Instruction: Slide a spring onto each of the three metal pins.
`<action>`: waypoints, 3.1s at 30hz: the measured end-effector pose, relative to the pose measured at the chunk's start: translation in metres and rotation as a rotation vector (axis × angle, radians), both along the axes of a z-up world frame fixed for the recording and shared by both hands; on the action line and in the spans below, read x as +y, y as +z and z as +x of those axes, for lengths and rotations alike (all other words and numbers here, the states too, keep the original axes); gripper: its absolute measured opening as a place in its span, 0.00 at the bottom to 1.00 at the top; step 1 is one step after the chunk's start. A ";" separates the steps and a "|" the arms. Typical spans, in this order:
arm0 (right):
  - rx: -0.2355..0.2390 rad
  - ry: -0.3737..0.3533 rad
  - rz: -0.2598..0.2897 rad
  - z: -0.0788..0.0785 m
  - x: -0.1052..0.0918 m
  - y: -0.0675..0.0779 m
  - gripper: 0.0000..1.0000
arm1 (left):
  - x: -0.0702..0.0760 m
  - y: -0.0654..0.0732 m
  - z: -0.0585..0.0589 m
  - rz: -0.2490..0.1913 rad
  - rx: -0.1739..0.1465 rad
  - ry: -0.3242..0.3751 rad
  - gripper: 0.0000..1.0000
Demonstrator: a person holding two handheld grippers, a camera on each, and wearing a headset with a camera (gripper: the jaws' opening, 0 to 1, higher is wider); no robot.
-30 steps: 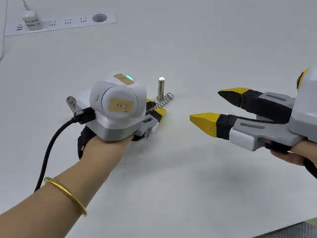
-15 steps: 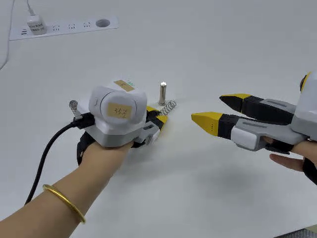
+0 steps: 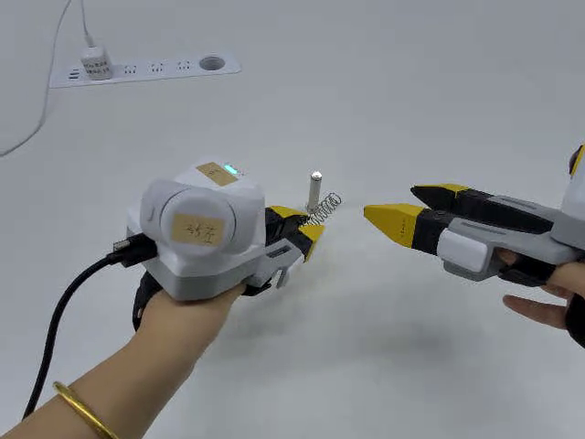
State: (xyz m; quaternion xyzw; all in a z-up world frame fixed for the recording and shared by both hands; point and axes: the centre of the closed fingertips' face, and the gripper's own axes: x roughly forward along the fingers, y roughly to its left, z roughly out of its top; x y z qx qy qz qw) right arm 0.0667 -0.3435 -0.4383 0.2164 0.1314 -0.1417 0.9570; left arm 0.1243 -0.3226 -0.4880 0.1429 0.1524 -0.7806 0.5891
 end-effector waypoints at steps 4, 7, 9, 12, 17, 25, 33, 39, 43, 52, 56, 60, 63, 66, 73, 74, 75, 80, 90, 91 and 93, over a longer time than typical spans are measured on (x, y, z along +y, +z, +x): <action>-0.054 0.008 0.056 0.007 0.005 0.008 0.42 | 0.004 0.017 -0.004 -0.051 0.020 -0.012 0.09; -0.066 0.012 0.081 0.011 0.006 0.011 0.41 | 0.006 0.027 -0.005 -0.081 0.020 -0.018 0.09; -0.082 0.017 0.099 0.014 0.008 0.014 0.41 | 0.008 0.033 -0.004 -0.100 0.032 -0.010 0.09; -0.131 0.031 0.174 0.020 0.013 0.021 0.38 | 0.011 0.042 -0.002 -0.123 0.051 0.000 0.09; -0.170 0.043 0.222 0.026 0.016 0.028 0.33 | 0.021 0.056 -0.001 -0.166 0.086 0.012 0.09; -0.226 0.085 0.315 0.037 0.028 0.036 0.29 | 0.032 0.072 -0.004 -0.215 0.097 -0.015 0.09; -0.276 0.133 0.406 0.046 0.040 0.044 0.24 | 0.040 0.085 -0.008 -0.260 0.109 -0.043 0.10; -0.332 0.152 0.480 0.049 0.048 0.053 0.16 | 0.046 0.096 -0.013 -0.291 0.116 -0.066 0.10; -0.363 0.177 0.515 0.050 0.052 0.058 0.13 | 0.048 0.100 -0.014 -0.303 0.117 -0.076 0.10; -0.366 0.223 0.517 0.051 0.061 0.061 0.11 | 0.054 0.101 -0.015 -0.298 0.090 -0.089 0.10; -0.355 0.232 0.488 0.053 0.064 0.061 0.11 | 0.055 0.099 -0.013 -0.285 0.077 -0.084 0.10; -0.334 0.251 0.428 0.056 0.067 0.061 0.11 | 0.057 0.096 -0.012 -0.266 0.071 -0.076 0.11; -0.320 0.260 0.391 0.058 0.068 0.061 0.11 | 0.058 0.094 -0.010 -0.254 0.073 -0.068 0.12; -0.322 0.259 0.370 0.059 0.067 0.063 0.11 | 0.060 0.089 -0.006 -0.231 0.068 -0.055 0.15; -0.312 0.236 0.313 0.059 0.059 0.063 0.11 | 0.068 0.081 0.005 -0.195 0.063 -0.017 0.21; -0.310 0.232 0.300 0.059 0.057 0.063 0.11 | 0.070 0.077 0.007 -0.173 0.080 0.000 0.24; -0.306 0.228 0.288 0.059 0.056 0.062 0.11 | 0.070 0.076 0.009 -0.171 0.073 0.006 0.27; -0.279 0.209 0.213 0.058 0.047 0.060 0.11 | 0.078 0.070 0.021 -0.156 0.052 0.057 0.31; -0.183 0.174 0.025 0.060 0.028 0.050 0.11 | 0.094 0.060 0.049 -0.133 0.035 0.173 0.45; -0.172 0.170 0.005 0.060 0.026 0.048 0.11 | 0.095 0.059 0.051 -0.130 0.029 0.183 0.46; -0.164 0.163 -0.016 0.061 0.022 0.047 0.11 | 0.097 0.058 0.055 -0.128 0.022 0.197 0.49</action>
